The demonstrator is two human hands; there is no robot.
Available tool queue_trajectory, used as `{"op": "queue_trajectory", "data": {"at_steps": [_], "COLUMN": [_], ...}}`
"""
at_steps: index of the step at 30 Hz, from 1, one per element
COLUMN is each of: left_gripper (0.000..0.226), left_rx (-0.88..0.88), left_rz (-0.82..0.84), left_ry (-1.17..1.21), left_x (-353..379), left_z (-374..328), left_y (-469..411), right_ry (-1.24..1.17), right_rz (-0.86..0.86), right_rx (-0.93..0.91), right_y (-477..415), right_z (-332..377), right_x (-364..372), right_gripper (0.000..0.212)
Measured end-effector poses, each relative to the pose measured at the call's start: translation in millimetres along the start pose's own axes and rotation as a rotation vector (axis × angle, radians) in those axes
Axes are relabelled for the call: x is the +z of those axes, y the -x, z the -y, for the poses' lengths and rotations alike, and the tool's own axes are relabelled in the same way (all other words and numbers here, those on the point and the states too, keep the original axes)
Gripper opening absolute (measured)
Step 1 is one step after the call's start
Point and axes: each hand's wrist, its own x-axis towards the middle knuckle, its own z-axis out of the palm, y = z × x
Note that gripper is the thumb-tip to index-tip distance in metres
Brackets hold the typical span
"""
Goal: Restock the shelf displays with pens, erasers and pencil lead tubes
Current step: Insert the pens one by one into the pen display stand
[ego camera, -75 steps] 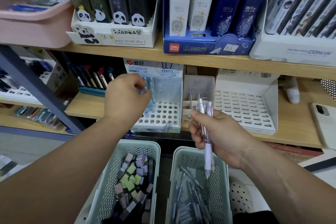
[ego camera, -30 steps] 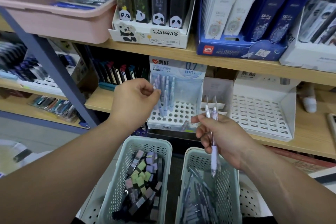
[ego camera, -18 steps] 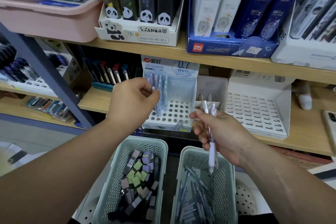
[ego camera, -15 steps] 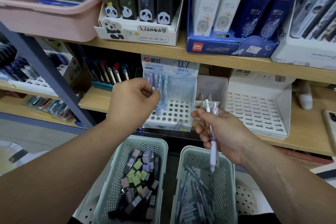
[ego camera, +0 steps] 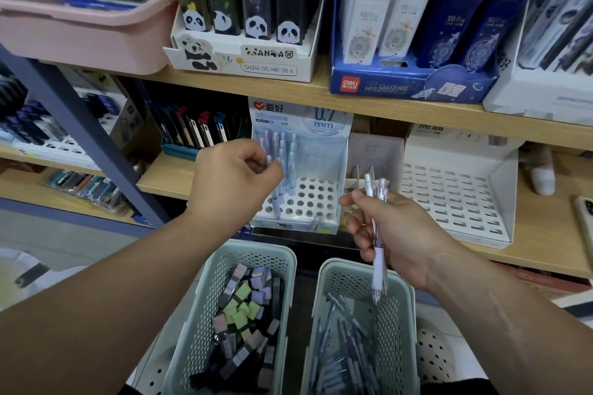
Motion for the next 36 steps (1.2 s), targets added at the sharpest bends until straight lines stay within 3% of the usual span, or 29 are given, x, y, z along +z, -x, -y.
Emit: {"op": "queue_trajectory", "data": {"at_steps": [5,13,21,26,28,32,36], "left_gripper": [0.016,0.019,0.022,0.022,0.018,0.014,0.014], "left_rx": [-0.007,0.015,-0.004,-0.033,-0.059,-0.244,-0.366], "left_rz": [-0.045,0.090,0.147,0.102,0.087,0.387,0.450], "left_ry": [0.022,-0.067,-0.151,-0.130,0.006,0.462,0.627], "left_x": [-5,6,14,1,-8,-14,-13], "left_z": [-4,2,11,-4,-21,-52,-44], "left_y": [-4,2,0,2,7,31,39], "right_ry": [0.002,-0.008,-0.058,-0.111,-0.104,-0.080,0.065], "right_rz": [0.005,0.024,0.248,0.413,0.459,0.482,0.454], "right_rx": [0.000,-0.006,-0.074,-0.009,-0.012,-0.014,-0.049], "right_y": [-1,0,9,16,20,22,21], "right_z": [0,-1,3,10,11,6,2], "right_x": [1,-1,1,0,4,21,35], "right_gripper": [0.026,0.028,0.028,0.025,0.022,0.015,0.005]}}
